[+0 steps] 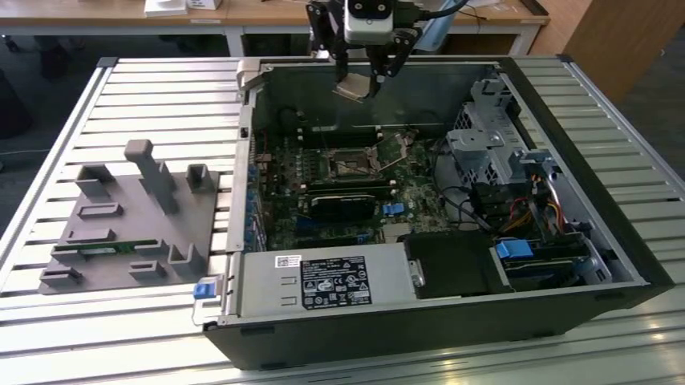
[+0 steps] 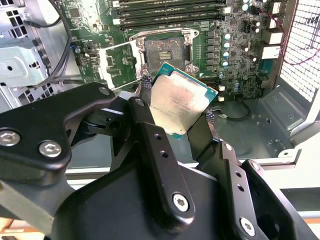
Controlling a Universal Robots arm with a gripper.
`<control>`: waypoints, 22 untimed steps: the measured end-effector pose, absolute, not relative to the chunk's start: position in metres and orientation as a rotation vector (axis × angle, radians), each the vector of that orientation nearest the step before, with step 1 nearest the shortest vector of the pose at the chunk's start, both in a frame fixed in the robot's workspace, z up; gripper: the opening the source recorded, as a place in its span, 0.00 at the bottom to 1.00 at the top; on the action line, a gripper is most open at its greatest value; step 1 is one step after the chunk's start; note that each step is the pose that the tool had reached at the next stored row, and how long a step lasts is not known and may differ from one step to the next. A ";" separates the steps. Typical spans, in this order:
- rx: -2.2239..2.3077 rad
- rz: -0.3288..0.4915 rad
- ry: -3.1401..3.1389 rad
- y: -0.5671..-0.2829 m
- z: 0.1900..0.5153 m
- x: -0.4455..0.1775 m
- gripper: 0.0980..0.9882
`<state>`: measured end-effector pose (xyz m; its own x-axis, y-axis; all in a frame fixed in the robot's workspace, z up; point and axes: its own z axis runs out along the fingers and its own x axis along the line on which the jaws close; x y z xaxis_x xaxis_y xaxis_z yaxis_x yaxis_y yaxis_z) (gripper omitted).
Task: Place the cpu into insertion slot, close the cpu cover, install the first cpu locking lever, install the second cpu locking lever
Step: 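Place the cpu into insertion slot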
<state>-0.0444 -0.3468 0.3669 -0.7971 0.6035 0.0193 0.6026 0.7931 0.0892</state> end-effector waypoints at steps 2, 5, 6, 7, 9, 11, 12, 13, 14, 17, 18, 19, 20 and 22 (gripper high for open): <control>1.008 0.142 2.961 -0.347 0.367 -0.044 0.49; 1.024 0.142 2.955 -0.347 0.367 -0.044 0.49; 1.029 0.142 2.953 -0.347 0.367 -0.044 0.49; 1.035 0.142 2.951 -0.347 0.367 -0.044 0.49; 1.045 0.142 2.947 -0.347 0.367 -0.045 0.49; 1.056 0.142 2.943 -0.347 0.367 -0.045 0.49; 1.060 0.142 2.941 -0.347 0.367 -0.045 0.49; 1.065 0.142 2.939 -0.347 0.367 -0.045 0.49; 1.070 0.142 2.937 -0.347 0.367 -0.045 0.49; 1.086 0.142 2.931 -0.347 0.366 -0.045 0.49; 1.091 0.142 2.929 -0.347 0.366 -0.045 0.49; 1.096 0.141 2.927 -0.347 0.366 -0.045 0.49; 1.100 0.141 2.925 -0.347 0.366 -0.045 0.49; 1.109 0.141 2.921 -0.347 0.366 -0.045 0.49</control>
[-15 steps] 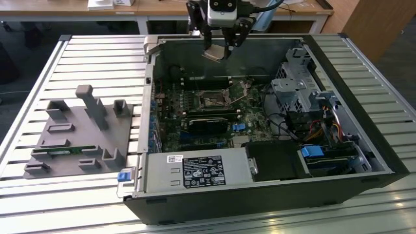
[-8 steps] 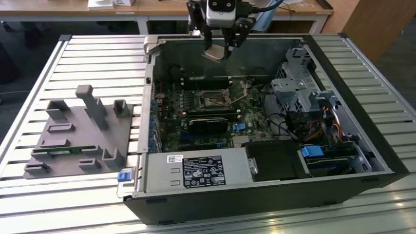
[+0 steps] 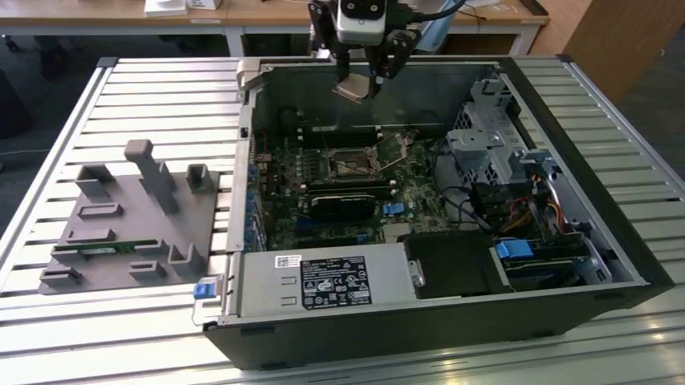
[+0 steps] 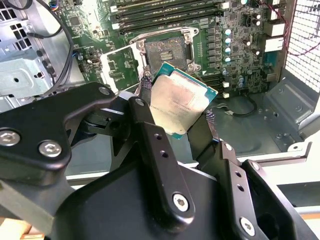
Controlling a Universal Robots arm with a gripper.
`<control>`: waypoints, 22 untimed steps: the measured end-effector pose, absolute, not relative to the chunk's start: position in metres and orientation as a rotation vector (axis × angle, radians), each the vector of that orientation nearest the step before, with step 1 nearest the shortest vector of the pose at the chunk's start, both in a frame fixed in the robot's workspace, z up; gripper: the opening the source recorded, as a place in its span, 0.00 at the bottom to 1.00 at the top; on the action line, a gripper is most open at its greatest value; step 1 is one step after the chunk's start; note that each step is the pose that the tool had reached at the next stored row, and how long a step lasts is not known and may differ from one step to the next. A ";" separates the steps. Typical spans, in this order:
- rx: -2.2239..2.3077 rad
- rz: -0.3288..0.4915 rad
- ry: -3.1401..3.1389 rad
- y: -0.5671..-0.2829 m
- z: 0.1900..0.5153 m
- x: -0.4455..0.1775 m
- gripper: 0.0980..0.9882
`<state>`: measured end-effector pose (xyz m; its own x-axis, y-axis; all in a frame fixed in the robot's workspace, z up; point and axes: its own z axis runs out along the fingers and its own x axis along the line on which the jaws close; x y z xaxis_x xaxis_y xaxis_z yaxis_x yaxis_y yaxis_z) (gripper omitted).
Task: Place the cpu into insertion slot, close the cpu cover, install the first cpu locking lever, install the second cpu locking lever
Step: 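Place the cpu into insertion slot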
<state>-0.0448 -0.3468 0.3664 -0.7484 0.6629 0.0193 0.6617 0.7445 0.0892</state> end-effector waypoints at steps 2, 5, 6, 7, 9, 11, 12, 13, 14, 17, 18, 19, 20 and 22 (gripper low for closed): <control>1.118 0.141 2.917 -0.347 0.366 -0.045 0.49; 1.132 0.141 2.912 -0.347 0.366 -0.045 0.49; 1.136 0.141 2.910 -0.347 0.366 -0.045 0.49; 1.140 0.141 2.908 -0.347 0.366 -0.045 0.49; 1.149 0.141 2.905 -0.347 0.366 -0.045 0.49; 1.158 0.141 2.901 -0.347 0.366 -0.045 0.49; 1.162 0.141 2.899 -0.347 0.366 -0.045 0.49; 1.166 0.141 2.897 -0.347 0.366 -0.046 0.49; 1.170 0.141 2.895 -0.347 0.366 -0.046 0.49; 1.182 0.141 2.890 -0.347 0.366 -0.046 0.49; 1.186 0.141 2.888 -0.347 0.366 -0.046 0.49; 1.190 0.141 2.886 -0.347 0.366 -0.046 0.49; 1.194 0.141 2.885 -0.347 0.366 -0.046 0.49; 1.203 0.140 2.881 -0.347 0.366 -0.046 0.49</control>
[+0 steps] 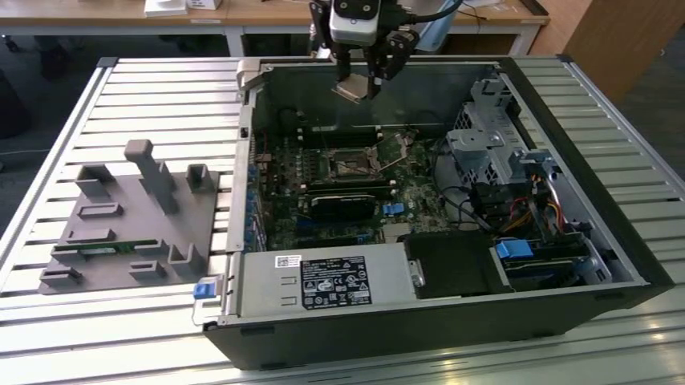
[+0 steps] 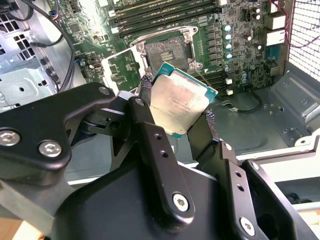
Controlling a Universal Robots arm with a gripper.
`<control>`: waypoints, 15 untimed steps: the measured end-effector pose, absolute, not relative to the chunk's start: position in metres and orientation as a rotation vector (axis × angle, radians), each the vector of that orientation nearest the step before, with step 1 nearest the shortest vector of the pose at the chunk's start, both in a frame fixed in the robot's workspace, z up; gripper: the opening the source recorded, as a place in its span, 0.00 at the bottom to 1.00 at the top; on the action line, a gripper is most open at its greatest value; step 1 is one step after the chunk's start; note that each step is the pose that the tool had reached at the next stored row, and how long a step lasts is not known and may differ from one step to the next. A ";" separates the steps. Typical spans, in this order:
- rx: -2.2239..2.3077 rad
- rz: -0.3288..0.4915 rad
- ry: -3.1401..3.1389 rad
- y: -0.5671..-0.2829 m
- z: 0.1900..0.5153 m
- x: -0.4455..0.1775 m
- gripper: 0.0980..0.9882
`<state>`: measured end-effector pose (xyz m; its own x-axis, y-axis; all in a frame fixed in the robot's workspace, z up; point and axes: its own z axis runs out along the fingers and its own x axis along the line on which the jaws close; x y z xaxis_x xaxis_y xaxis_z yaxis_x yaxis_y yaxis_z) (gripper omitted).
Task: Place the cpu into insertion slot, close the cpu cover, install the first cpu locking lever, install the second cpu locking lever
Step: 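Place the cpu into insertion slot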
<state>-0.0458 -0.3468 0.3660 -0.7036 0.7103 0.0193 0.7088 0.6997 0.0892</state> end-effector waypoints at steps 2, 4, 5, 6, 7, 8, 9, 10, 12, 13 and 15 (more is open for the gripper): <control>1.211 0.140 2.877 -0.347 0.366 -0.046 0.49; 1.219 0.140 2.874 -0.347 0.366 -0.046 0.49; 1.222 0.140 2.872 -0.347 0.366 -0.046 0.49; 1.226 0.140 2.870 -0.347 0.366 -0.046 0.49; 1.230 0.140 2.868 -0.347 0.366 -0.046 0.49; 1.234 0.140 2.867 -0.347 0.366 -0.046 0.49; 1.238 0.140 2.865 -0.347 0.366 -0.046 0.49; 1.242 0.140 2.863 -0.347 0.366 -0.046 0.49; 1.250 0.140 2.859 -0.347 0.366 -0.046 0.49; 1.255 0.140 2.857 -0.347 0.366 -0.046 0.49; 1.263 0.140 2.853 -0.347 0.366 -0.046 0.49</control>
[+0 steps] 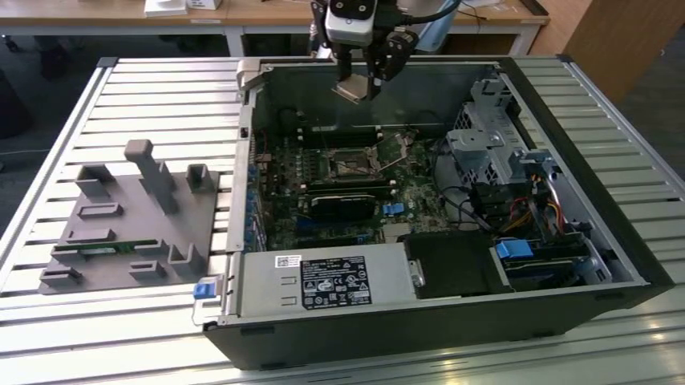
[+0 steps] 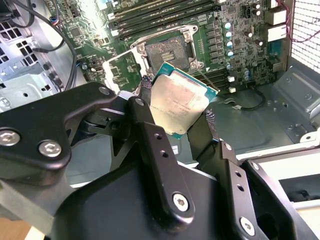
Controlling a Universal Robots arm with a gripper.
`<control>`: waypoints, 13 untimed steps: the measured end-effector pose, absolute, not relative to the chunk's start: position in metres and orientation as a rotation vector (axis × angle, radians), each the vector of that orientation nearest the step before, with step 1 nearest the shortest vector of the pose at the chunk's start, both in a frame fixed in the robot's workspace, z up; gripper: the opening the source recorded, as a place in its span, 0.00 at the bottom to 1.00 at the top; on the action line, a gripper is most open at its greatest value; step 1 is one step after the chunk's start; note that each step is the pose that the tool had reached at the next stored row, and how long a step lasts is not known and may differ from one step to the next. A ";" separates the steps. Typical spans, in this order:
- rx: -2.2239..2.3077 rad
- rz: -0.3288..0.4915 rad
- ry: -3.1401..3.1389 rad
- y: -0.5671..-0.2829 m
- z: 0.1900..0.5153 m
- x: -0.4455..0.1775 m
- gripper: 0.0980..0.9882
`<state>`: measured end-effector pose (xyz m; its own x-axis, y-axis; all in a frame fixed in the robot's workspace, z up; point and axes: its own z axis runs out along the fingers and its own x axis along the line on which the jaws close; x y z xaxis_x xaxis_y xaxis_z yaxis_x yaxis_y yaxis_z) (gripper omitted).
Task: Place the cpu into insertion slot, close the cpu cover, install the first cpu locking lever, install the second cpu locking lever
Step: 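Place the cpu into insertion slot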
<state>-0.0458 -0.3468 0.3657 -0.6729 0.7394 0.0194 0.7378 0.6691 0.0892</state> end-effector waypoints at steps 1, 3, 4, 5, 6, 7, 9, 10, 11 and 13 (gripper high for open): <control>1.267 0.140 2.851 -0.347 0.366 -0.046 0.49; 1.274 0.140 2.848 -0.347 0.366 -0.046 0.49; 1.278 0.140 2.846 -0.347 0.366 -0.046 0.49; 1.282 0.140 2.844 -0.347 0.366 -0.046 0.49; 1.286 0.140 2.842 -0.347 0.366 -0.046 0.49; 1.290 0.140 2.840 -0.347 0.365 -0.046 0.49; 1.298 0.139 2.836 -0.347 0.365 -0.046 0.49; 1.301 0.139 2.834 -0.347 0.365 -0.046 0.49; 1.305 0.139 2.833 -0.347 0.365 -0.046 0.49; 1.312 0.139 2.829 -0.347 0.365 -0.046 0.49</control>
